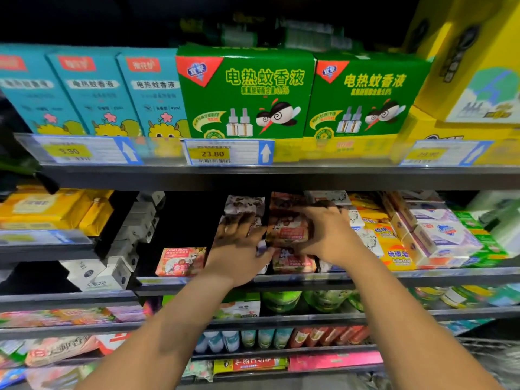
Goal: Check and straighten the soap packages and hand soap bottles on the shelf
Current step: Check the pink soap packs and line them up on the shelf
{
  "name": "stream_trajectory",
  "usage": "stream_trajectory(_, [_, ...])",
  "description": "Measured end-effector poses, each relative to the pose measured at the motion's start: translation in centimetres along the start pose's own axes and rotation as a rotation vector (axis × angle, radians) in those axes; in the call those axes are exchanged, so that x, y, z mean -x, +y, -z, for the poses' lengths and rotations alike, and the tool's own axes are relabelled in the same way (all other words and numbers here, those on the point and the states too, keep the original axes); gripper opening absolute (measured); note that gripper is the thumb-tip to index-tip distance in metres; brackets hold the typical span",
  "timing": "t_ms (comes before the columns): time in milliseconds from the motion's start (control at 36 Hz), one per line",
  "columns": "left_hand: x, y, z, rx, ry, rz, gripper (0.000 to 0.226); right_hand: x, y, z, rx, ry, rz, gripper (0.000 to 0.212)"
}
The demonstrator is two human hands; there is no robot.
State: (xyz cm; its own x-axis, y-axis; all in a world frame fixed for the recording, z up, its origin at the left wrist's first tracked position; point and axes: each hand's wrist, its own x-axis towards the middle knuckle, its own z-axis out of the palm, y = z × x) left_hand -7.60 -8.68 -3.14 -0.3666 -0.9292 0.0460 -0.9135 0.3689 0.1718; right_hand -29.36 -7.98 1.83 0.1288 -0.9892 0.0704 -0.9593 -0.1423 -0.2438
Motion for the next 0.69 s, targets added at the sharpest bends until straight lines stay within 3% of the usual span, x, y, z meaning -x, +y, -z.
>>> stream_trajectory(194, [0.3,-0.4,-0.1,0.048,0.047,-0.028,0.065,-0.2,0.8,-0.5,-0.351,0.017,-0.08,0.084])
stream_trajectory(278, [0.2,-0.3,-0.4,0.027,0.029,-0.01,0.06,0.1,0.6,-0.3,-0.468,0.043,-0.124,0.075])
stream_trajectory(361, [0.1,-0.4,-0.7,0.021,0.03,-0.015,0.07,0.3,0.4,-0.1,-0.535,0.059,-0.195,0.058])
stream_trajectory(472, [-0.2,-1.0,-1.1,0.138,0.058,-0.019,0.073,1.2,-0.4,0.3,-0.636,0.162,-0.245,0.042])
stream_trajectory(583, [0.0,-1.8,0.0,0.492,-0.009,-0.08,0.087,2.7,-2.1,0.4,-0.886,0.223,-0.254,0.03])
stream_trajectory(694, [1.4,-2.2,2.5,0.549,0.013,-0.196,0.083,4.5,-4.6,0.3,-1.149,0.222,-0.278,0.012])
